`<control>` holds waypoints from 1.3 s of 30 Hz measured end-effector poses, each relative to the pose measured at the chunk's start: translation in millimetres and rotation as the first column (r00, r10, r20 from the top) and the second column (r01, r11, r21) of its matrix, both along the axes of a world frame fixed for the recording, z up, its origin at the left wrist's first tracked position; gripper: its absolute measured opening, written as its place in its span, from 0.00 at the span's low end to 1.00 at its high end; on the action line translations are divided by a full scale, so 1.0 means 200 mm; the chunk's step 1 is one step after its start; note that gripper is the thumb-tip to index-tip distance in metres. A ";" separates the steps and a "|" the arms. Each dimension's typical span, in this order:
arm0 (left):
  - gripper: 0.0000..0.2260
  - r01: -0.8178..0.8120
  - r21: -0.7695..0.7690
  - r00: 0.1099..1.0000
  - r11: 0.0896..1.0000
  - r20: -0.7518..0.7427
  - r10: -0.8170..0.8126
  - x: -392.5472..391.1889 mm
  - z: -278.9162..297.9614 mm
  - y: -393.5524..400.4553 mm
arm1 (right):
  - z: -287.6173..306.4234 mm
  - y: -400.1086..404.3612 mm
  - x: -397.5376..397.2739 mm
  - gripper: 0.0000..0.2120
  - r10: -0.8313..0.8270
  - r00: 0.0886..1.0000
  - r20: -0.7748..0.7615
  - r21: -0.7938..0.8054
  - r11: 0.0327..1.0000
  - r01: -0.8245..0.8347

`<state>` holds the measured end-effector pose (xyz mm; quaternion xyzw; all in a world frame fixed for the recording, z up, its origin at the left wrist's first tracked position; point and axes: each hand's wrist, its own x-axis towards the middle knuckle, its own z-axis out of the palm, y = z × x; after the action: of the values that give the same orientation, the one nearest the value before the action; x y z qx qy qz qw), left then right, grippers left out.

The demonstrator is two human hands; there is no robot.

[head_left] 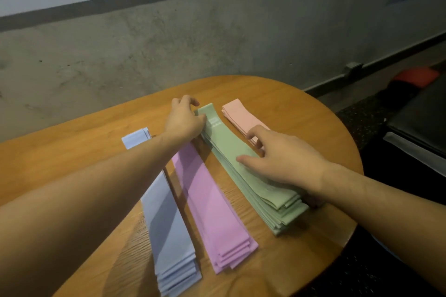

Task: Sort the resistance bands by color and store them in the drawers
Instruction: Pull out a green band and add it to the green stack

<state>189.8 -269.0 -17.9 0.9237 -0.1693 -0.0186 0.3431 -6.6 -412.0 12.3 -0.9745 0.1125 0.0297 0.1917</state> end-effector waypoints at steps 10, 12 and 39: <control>0.22 0.017 -0.053 0.977 0.998 -0.213 -0.028 -0.04 0.02 -0.03 | -0.07 0.05 0.00 0.39 0.054 0.991 -0.122 0.019 0.998 -0.052; 0.23 0.023 -0.045 0.978 0.999 -0.206 -0.032 -0.04 0.01 -0.04 | -0.08 0.06 0.00 0.39 0.054 0.991 -0.119 0.004 0.999 -0.054; 0.22 0.194 0.605 0.956 0.772 0.060 -0.287 -0.01 0.11 0.31 | -0.11 0.42 0.20 0.14 0.191 0.980 0.064 0.158 0.967 -0.198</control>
<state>188.3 -207.8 3.5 0.9536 -0.2972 -0.0454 0.0184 32.5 -327.9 -8.8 -0.9622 0.0089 0.0341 0.2699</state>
